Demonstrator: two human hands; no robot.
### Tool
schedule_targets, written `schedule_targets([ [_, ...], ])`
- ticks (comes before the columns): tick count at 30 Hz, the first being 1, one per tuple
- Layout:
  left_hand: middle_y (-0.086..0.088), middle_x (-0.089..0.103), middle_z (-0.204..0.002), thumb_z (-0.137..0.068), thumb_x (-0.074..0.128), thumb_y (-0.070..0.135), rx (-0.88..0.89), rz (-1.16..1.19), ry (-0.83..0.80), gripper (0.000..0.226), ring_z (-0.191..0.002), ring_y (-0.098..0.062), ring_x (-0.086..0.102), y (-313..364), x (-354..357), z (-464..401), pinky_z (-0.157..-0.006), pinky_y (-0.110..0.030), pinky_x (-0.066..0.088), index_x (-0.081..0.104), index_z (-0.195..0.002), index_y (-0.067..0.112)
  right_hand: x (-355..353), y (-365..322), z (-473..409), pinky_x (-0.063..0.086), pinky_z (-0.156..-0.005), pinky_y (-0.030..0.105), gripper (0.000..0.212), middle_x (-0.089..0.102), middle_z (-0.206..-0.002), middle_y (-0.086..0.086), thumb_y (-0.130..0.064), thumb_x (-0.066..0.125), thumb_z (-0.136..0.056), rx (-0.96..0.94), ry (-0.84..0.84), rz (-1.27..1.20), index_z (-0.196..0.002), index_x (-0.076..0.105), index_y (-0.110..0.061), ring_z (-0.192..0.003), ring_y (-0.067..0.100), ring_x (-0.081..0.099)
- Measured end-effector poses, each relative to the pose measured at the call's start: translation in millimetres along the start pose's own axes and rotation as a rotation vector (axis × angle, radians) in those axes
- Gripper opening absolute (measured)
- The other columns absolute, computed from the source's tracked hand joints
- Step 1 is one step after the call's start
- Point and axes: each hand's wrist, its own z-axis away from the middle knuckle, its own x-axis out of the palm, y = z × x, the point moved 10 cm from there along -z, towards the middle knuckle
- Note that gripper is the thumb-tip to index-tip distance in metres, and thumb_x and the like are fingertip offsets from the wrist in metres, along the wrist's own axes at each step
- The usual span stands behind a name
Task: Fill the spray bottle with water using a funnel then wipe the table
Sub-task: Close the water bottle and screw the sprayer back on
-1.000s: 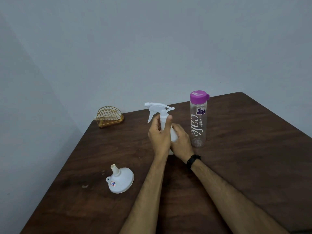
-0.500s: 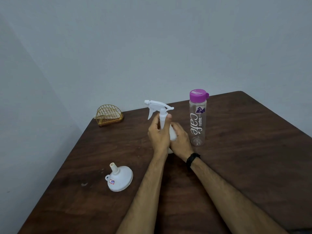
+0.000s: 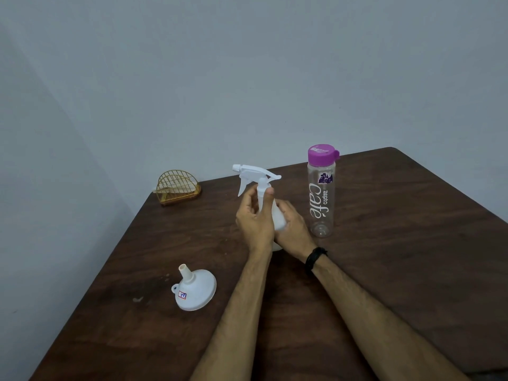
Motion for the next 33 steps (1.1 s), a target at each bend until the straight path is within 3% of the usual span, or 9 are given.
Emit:
schedule_targets([
  [7, 0.003, 0.073, -0.109, -0.101, 0.058, 0.03, -0.034, -0.039, -0.165, 0.028, -0.097, -0.004, 0.067, -3.7, 6.5, -7.8, -0.079, -0.019, 0.052, 0.07, -0.12, 0.015, 1.0, 1.7, 0.1, 0.048, -0.076, 0.016, 0.054, 0.06, -0.111, -0.006, -0.026, 0.083, -0.073, 0.013, -0.01, -0.034, -0.121, 0.06, -0.021, -0.099, 0.005, 0.061],
  [14, 0.009, 0.073, -0.104, -0.102, 0.056, 0.029, -0.074, -0.044, -0.255, 0.022, -0.093, 0.001, 0.066, 1.5, 5.9, -6.4, -0.082, -0.023, 0.055, 0.07, -0.117, 0.021, 2.7, 0.9, 0.8, 0.047, -0.078, 0.014, 0.057, 0.059, -0.112, -0.009, -0.031, 0.084, -0.073, 0.021, -0.044, -0.044, -0.123, 0.059, -0.023, -0.101, 0.004, 0.059],
  [20, 0.006, 0.074, -0.107, -0.101, 0.056, 0.034, -0.101, -0.099, -0.328, 0.023, -0.098, -0.005, 0.067, 11.8, 5.4, -3.5, -0.086, -0.027, 0.055, 0.071, -0.116, 0.025, 5.3, 4.3, 2.4, 0.055, -0.088, 0.033, 0.065, 0.059, -0.116, -0.01, -0.049, 0.079, -0.07, 0.064, -0.084, -0.037, -0.126, 0.056, -0.027, -0.107, 0.009, 0.06],
  [24, 0.005, 0.067, -0.129, -0.095, 0.063, 0.042, -0.092, -0.388, -0.248, 0.043, -0.118, -0.008, 0.062, 15.1, -18.2, 4.1, -0.101, -0.037, 0.052, 0.063, -0.134, 0.024, 3.9, -0.5, 10.0, 0.05, -0.099, 0.036, 0.083, 0.053, -0.134, -0.011, -0.061, 0.074, -0.07, 0.038, -0.091, -0.005, -0.141, 0.043, -0.03, -0.119, 0.007, 0.053],
  [27, 0.009, 0.066, -0.122, -0.09, 0.071, 0.034, 0.11, -0.566, -0.094, 0.044, -0.113, -0.004, 0.059, 52.4, -52.9, 27.5, -0.093, -0.026, 0.051, 0.061, -0.132, 0.025, -2.4, -4.7, 18.2, 0.042, -0.106, 0.035, 0.099, 0.036, -0.15, -0.004, -0.065, 0.073, -0.071, -0.002, -0.037, 0.157, -0.149, 0.028, -0.025, -0.132, 0.012, 0.041],
  [30, 0.009, 0.063, -0.112, -0.088, 0.073, 0.026, 0.393, -0.643, 0.116, 0.03, -0.105, -0.003, 0.056, 93.0, -97.8, 59.2, -0.089, -0.025, 0.05, 0.066, -0.116, 0.021, -19.1, -35.4, 32.4, 0.038, -0.105, 0.031, 0.086, 0.038, -0.146, 0.005, -0.052, 0.075, -0.079, -0.214, 0.144, 0.303, -0.144, 0.034, -0.014, -0.13, 0.018, 0.041],
  [33, 0.0, 0.06, -0.118, -0.082, 0.078, 0.026, 0.403, -0.739, 0.357, 0.039, -0.11, -0.011, 0.051, 97.6, -151.7, 78.0, -0.092, -0.034, 0.048, 0.062, -0.116, 0.017, -26.9, -66.3, 52.0, 0.045, -0.092, 0.032, 0.059, 0.053, -0.124, 0.01, -0.04, 0.075, -0.081, -0.421, 0.279, 0.429, -0.125, 0.051, -0.009, -0.111, 0.022, 0.051],
])
